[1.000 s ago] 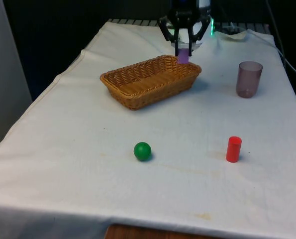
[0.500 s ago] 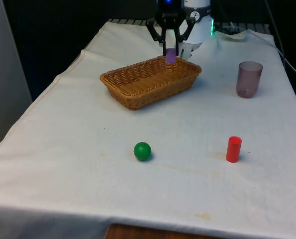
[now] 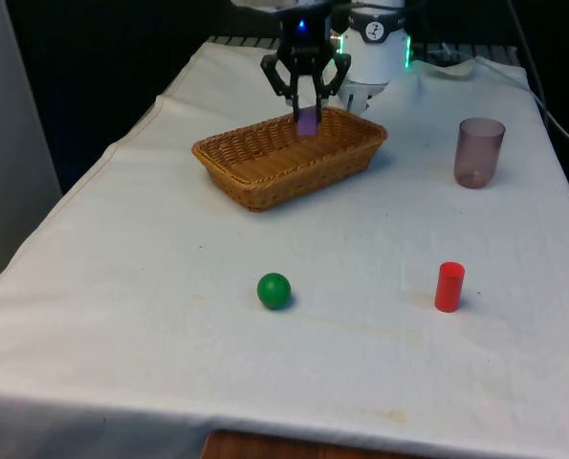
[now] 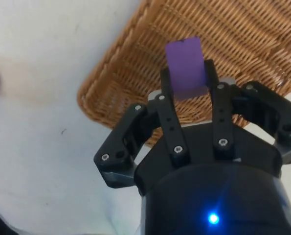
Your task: Pick up the triangular block and place it into the basket.
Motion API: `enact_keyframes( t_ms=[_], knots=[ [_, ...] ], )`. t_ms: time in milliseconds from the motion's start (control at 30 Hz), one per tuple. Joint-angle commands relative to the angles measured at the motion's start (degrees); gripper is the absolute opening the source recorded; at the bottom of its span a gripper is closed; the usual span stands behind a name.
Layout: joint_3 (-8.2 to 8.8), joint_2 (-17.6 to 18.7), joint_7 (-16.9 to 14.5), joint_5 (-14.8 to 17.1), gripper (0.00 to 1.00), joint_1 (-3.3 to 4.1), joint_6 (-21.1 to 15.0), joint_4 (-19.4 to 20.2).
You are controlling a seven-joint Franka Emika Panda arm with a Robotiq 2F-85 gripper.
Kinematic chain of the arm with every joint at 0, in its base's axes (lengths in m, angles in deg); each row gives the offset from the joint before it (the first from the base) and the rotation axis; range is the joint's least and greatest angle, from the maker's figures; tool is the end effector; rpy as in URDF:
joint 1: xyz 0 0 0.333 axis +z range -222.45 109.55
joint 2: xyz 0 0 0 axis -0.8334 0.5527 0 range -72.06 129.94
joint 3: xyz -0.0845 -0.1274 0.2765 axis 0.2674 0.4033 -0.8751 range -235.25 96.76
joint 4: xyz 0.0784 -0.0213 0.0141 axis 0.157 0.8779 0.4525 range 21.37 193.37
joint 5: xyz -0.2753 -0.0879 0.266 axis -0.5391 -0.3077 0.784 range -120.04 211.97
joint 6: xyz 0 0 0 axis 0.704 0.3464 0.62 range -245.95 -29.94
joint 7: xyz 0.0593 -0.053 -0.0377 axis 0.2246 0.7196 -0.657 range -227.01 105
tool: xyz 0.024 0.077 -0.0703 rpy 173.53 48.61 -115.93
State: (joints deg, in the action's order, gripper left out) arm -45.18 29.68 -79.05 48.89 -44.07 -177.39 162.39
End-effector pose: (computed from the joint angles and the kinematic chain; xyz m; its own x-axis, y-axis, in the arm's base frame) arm 0.4504 -0.0943 0.2714 0.9975 0.0684 0.0193 0.0688 -0.9975 -0.0185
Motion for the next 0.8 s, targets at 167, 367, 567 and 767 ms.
enact_keyframes(
  t_ms=[167,367,567,767],
  knots=[
    [1.43,2.64,-3.44,1.32,0.33,-0.34,-3.04,0.80],
    [2.81,4.64,-5.56,1.78,0.33,-0.40,-4.47,0.40],
    [3.78,5.84,-8.19,3.04,0.33,-0.29,-6.93,0.52],
    [3.38,7.39,-8.14,3.67,0.33,0.06,-8.02,0.23]
  ],
)
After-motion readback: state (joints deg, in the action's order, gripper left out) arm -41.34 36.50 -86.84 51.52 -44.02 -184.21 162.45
